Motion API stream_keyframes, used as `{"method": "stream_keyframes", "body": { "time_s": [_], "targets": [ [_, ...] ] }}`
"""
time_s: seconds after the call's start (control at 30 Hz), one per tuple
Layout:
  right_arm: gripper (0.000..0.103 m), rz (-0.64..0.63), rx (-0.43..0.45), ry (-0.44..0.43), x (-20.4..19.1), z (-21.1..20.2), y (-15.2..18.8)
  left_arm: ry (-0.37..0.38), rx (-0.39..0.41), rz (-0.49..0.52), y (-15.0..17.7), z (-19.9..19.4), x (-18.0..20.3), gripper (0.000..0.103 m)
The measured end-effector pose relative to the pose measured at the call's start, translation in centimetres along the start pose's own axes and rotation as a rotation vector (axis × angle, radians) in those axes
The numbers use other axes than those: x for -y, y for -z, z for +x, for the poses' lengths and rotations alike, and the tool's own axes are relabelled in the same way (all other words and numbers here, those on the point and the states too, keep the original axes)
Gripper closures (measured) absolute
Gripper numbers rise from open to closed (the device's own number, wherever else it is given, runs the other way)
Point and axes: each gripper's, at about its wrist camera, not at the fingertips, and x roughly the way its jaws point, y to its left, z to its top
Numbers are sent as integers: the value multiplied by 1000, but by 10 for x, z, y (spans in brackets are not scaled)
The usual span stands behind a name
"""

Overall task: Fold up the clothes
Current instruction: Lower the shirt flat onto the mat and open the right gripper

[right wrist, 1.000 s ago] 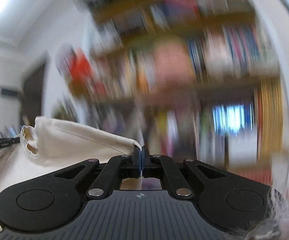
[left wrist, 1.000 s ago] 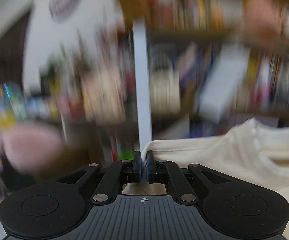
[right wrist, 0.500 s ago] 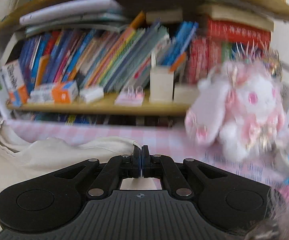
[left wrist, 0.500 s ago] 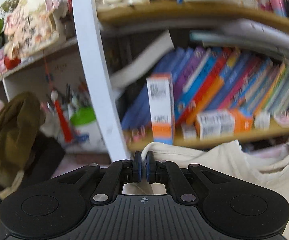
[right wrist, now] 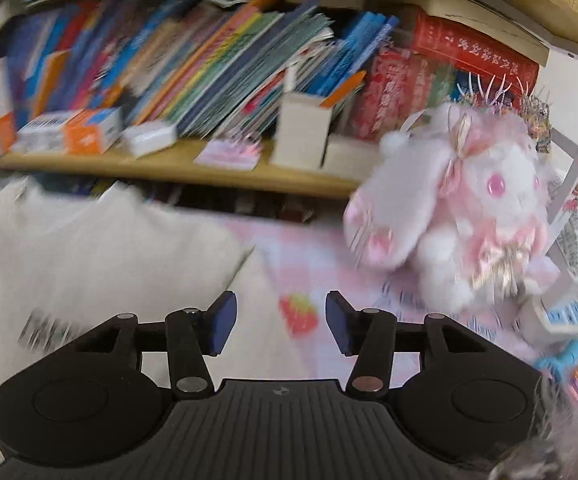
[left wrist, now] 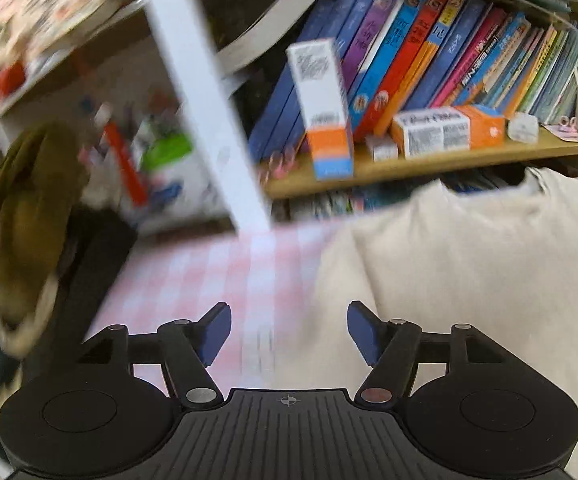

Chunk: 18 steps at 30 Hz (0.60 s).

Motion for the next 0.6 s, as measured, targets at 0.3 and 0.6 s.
{"method": "stream_keyframes", "body": {
  "time_s": [0.3,0.6],
  "targets": [
    [52,-71,-49,-77,-51,-83,69,-13,-42,-90,62,-75,6,36],
    [52,-89,-70,-118,-86,-97,90,23,-80,-371,50,-79,-37,34]
  ]
}}
